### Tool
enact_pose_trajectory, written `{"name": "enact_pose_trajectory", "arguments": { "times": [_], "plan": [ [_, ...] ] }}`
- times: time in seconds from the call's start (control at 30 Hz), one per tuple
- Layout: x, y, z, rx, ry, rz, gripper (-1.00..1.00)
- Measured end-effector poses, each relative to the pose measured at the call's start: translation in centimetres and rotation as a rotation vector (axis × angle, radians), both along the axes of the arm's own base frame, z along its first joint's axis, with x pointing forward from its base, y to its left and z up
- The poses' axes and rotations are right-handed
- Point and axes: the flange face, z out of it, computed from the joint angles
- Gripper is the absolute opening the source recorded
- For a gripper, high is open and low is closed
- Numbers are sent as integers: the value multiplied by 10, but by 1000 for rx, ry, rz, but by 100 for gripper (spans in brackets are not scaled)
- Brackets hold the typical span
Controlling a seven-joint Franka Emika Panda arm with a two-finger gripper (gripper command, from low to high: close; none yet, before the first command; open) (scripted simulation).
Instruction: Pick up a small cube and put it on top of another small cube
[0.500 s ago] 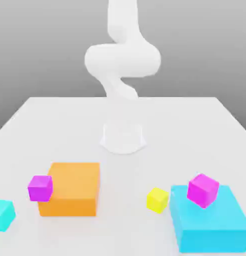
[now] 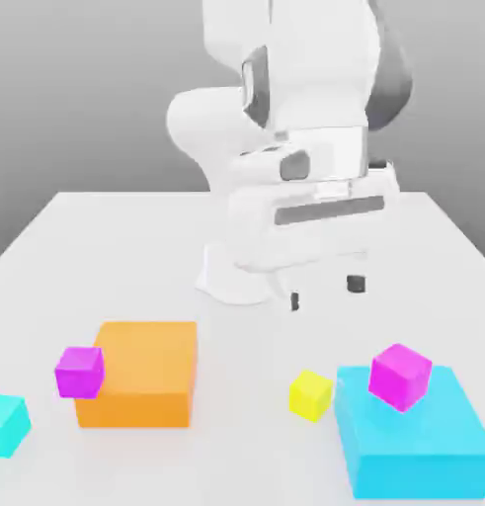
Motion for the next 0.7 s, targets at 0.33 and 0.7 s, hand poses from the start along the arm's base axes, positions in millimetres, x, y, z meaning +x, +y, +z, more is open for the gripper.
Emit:
{"name": "enact_pose_trajectory", "arguments": {
  "times": [0.33,0.7],
  "plan": [
    [-59,9,-142,-58,164,208,0],
    [-59,9,-146,-59,166,209,-100]
  ]
}}
